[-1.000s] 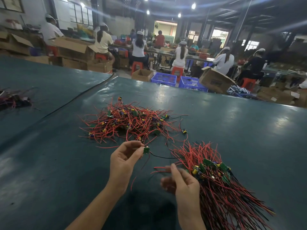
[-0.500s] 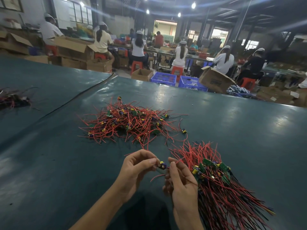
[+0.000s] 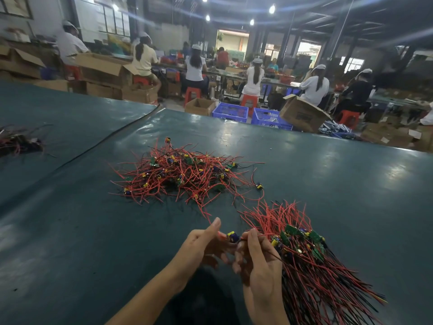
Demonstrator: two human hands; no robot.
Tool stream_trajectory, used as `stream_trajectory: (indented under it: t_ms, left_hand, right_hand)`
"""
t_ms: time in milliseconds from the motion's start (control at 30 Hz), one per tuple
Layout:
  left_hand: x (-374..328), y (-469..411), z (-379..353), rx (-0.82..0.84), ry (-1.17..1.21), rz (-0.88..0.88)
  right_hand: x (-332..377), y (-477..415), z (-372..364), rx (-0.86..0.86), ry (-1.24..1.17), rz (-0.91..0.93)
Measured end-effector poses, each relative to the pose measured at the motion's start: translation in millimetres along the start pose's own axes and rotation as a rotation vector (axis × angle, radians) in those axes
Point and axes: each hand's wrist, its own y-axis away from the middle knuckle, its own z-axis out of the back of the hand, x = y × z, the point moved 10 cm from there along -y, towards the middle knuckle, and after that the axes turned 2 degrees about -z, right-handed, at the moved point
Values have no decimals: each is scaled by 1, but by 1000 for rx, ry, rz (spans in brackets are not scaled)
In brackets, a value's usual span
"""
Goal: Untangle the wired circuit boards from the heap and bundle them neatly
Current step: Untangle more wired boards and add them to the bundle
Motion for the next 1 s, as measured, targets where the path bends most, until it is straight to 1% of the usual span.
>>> stream_trajectory:
  t_ms: [67, 167, 267, 367, 433, 533, 700, 800, 900, 1000]
  left_hand:
    - [-2, 0, -4, 3, -6, -36]
    - [-16, 1, 3, -102, -4, -174]
    - [-25, 3, 6, -136, -32, -260]
    - [-27, 5, 11, -188, -105, -308]
    - [-27, 5, 9, -169, -115, -315]
    - [-24, 3, 4, -124, -130, -298]
    - [-19, 0, 6, -128, -187, -252]
    - [-18, -1, 2, -77, -212, -251]
    - [-16, -1, -5, 0, -232, -264]
    - [-15, -1, -5, -20, -238, -278]
  right_hand:
    - [0, 0, 1, -5, -3, -12]
    - [-4, -1, 5, -27, -35, -60]
    - [-16, -6, 19, -125, -35, -107]
    - [-28, -6, 25, -191, 51, -176]
    - [-32, -5, 24, -195, 147, -198]
    - [-28, -4, 18, -154, 236, -133]
    - [-18, -2, 10, -91, 223, -60]
    - [-15, -2, 4, -72, 227, -22]
    - [-13, -3, 7, -89, 209, -7]
    - [-15, -5, 12, -127, 186, -12]
